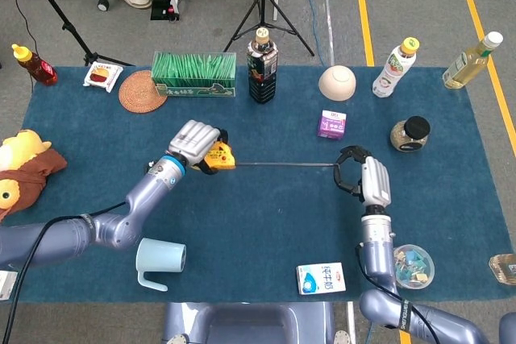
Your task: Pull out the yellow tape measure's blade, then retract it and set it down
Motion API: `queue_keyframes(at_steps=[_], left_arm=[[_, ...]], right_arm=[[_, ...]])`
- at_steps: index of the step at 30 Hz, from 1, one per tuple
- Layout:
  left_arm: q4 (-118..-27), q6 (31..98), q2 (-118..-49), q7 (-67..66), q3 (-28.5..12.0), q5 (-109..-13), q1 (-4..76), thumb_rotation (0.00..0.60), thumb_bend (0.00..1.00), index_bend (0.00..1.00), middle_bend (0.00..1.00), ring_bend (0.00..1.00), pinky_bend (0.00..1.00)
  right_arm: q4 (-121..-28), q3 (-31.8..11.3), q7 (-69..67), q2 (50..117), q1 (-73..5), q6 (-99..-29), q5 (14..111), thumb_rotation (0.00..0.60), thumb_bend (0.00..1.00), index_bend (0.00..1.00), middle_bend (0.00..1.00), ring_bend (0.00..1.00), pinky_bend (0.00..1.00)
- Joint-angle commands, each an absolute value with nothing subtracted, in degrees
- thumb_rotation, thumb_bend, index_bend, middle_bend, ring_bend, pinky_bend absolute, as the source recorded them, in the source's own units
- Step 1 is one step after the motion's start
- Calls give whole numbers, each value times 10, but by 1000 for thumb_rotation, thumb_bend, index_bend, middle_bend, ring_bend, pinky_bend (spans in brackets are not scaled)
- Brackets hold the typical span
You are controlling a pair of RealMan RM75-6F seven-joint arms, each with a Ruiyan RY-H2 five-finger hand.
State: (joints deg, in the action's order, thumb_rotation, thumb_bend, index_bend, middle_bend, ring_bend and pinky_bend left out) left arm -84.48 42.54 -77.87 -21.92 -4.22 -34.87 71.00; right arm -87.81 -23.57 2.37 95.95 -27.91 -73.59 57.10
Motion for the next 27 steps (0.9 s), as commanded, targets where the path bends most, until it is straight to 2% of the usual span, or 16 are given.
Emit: queue_keyframes(at_steps=[1,15,27], left_arm=[[-841,427,-767,-209,-36,-362,693,600,237,541,451,394,471],[-835,417,-717,-184,-21,-396,636,600,237,541,452,394,471],[-835,409,-697,-173,-26,-413,611,600,237,541,452,394,471]], right_arm=[[-879,-235,22,955,-274,-738,571,600,507,682,351,284,292],[-880,-234,5,928,-250,-744,567,600,514,683,354,285,292],[-882,-233,1,923,-244,-746,570,600,517,684,357,287,292]])
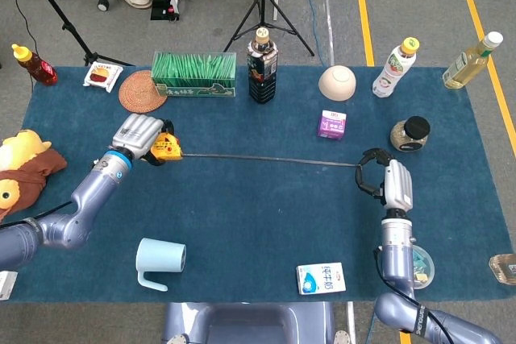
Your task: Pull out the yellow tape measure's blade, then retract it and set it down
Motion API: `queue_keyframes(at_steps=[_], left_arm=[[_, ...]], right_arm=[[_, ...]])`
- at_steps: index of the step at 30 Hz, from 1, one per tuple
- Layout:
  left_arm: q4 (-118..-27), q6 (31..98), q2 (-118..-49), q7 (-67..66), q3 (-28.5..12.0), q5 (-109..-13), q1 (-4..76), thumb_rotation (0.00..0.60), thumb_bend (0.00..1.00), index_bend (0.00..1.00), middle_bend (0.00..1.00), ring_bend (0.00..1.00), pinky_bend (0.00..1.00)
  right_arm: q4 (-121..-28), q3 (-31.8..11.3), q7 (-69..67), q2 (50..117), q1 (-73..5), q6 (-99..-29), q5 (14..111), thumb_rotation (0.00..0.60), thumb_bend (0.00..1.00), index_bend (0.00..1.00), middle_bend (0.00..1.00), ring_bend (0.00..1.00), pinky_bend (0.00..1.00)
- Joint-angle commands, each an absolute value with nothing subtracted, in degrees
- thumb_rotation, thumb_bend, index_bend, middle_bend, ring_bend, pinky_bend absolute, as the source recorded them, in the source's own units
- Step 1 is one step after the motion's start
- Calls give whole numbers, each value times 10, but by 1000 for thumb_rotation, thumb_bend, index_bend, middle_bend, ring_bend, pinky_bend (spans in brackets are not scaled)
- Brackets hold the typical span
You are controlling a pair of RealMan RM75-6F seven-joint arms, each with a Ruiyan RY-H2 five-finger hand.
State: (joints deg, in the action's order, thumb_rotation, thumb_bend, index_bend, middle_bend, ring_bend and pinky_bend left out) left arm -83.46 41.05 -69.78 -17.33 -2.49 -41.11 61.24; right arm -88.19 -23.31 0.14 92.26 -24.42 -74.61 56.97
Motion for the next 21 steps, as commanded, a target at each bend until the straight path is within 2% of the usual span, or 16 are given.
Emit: queue_keyframes(at_steps=[1,21], left_arm=[[-836,408,-696,-172,-27,-414,610,600,238,541,452,394,471],[-849,405,-700,-184,-43,-422,609,600,237,541,452,394,471]], right_arm=[[-882,-233,2,923,-244,-747,570,600,517,685,357,288,292],[-894,-231,8,922,-242,-752,575,600,521,688,361,293,292]])
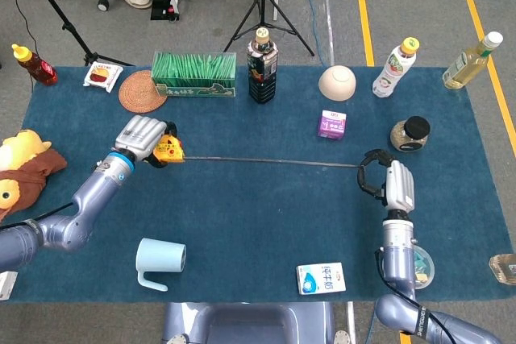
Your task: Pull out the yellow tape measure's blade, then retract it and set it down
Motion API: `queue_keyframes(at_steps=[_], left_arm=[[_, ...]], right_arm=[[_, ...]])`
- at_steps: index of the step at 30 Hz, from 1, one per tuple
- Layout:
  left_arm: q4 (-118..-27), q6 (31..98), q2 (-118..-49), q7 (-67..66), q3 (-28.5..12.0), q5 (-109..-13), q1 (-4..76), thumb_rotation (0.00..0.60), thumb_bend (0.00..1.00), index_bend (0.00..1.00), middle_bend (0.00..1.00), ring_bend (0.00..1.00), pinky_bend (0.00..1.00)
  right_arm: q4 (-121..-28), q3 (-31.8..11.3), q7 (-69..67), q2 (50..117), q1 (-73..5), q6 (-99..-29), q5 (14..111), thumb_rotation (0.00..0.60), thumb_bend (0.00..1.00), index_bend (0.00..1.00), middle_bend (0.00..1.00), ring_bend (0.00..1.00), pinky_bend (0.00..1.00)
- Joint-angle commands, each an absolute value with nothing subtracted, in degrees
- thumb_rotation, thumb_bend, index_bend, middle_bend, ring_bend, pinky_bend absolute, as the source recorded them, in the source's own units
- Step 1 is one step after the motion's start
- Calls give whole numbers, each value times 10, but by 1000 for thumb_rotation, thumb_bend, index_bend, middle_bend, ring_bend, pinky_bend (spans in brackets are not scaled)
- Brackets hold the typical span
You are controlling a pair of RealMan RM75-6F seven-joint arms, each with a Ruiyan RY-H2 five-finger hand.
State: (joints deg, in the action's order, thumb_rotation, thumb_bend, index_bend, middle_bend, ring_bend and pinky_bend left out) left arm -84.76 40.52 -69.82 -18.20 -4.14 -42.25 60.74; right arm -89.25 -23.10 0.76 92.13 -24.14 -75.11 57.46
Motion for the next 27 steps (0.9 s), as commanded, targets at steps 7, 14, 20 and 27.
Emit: queue_keyframes(at_steps=[7,14,20,27], left_arm=[[-858,409,-713,-201,-51,-410,623,600,237,541,452,394,471],[-869,416,-732,-222,-62,-386,644,600,237,541,452,394,471],[-867,426,-755,-243,-72,-350,666,600,238,541,452,394,471],[-864,436,-783,-265,-85,-311,694,600,237,541,451,394,471]], right_arm=[[-904,-230,19,931,-248,-756,582,600,521,688,361,293,292],[-914,-231,32,942,-259,-758,586,600,520,688,361,293,292],[-921,-231,41,951,-266,-759,588,600,521,688,361,293,292],[-930,-230,55,964,-280,-758,596,600,520,688,361,293,292]])
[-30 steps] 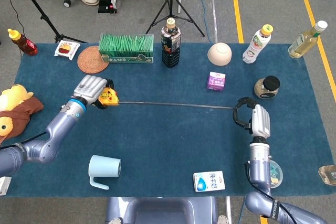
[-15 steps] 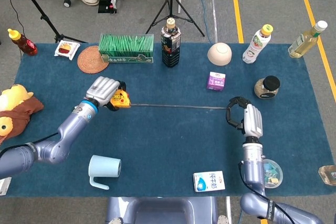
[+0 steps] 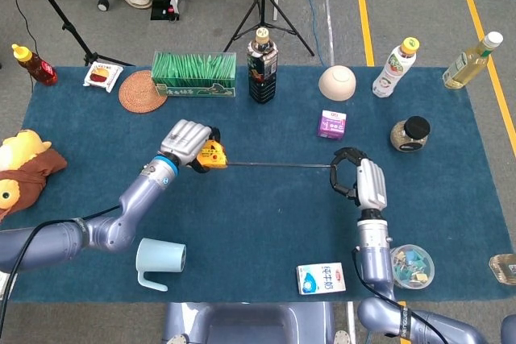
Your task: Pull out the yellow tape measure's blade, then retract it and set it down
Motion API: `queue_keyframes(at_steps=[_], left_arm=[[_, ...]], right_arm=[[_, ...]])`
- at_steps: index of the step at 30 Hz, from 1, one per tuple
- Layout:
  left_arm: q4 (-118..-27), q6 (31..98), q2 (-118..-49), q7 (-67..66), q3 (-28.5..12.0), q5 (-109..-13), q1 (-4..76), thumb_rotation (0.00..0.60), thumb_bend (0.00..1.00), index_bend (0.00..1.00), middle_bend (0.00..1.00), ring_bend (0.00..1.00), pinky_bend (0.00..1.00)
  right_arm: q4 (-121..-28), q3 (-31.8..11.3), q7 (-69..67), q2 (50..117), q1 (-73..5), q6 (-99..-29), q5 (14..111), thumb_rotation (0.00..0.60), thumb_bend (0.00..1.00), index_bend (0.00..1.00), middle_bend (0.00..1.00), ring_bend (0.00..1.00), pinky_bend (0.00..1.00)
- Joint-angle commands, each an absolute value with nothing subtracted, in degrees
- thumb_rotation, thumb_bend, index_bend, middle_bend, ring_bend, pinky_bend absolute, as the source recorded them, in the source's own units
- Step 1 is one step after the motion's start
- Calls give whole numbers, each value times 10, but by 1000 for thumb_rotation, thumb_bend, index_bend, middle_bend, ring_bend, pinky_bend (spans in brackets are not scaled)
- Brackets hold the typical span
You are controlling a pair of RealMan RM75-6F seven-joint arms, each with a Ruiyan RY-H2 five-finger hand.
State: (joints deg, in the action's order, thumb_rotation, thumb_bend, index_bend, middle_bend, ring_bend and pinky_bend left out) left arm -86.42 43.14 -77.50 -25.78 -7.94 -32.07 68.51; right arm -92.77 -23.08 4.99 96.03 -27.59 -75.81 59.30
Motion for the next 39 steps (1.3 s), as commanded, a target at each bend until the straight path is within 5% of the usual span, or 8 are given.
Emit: queue_keyframes(at_steps=[1,9,16,20,39], left_arm=[[-865,437,-785,-268,-85,-308,696,600,237,541,451,394,471],[-859,441,-806,-287,-96,-272,725,600,237,541,452,394,471],[-862,446,-807,-293,-91,-266,729,600,237,541,451,394,471],[-858,445,-808,-293,-87,-267,728,600,237,541,451,394,471],[-859,449,-787,-283,-48,-312,689,600,237,541,452,394,471]], right_arm=[[-930,-230,57,965,-281,-758,596,600,520,688,361,293,292],[-929,-219,65,979,-296,-738,600,600,515,646,335,282,290],[-937,-212,54,959,-300,-705,600,600,398,230,171,143,176],[-943,-213,42,947,-300,-695,599,600,327,109,132,108,147],[-930,-217,8,912,-284,-704,608,600,289,62,117,95,134]])
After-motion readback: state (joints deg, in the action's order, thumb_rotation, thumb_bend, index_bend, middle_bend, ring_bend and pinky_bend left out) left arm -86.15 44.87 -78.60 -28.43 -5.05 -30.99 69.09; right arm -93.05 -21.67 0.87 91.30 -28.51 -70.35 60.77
